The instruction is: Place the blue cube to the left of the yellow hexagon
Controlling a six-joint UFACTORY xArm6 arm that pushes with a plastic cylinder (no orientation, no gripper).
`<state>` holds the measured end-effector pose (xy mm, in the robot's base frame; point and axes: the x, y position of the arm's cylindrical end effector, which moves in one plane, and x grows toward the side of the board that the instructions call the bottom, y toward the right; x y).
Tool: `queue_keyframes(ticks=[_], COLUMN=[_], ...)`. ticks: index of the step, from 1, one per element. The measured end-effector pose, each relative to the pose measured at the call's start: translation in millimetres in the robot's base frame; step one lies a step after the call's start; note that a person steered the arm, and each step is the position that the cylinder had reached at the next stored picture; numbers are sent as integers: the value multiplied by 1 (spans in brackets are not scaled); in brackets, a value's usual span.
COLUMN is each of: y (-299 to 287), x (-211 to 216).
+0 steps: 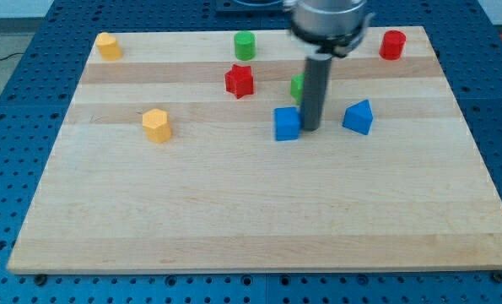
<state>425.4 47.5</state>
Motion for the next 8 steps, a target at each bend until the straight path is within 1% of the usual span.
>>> queue_keyframes(ticks=[1, 2, 3, 4, 5, 6, 7, 8], y=[-50, -56, -56, -81, -136, -171, -146, -92], x=[20, 19, -1, -7, 10, 37, 48, 53])
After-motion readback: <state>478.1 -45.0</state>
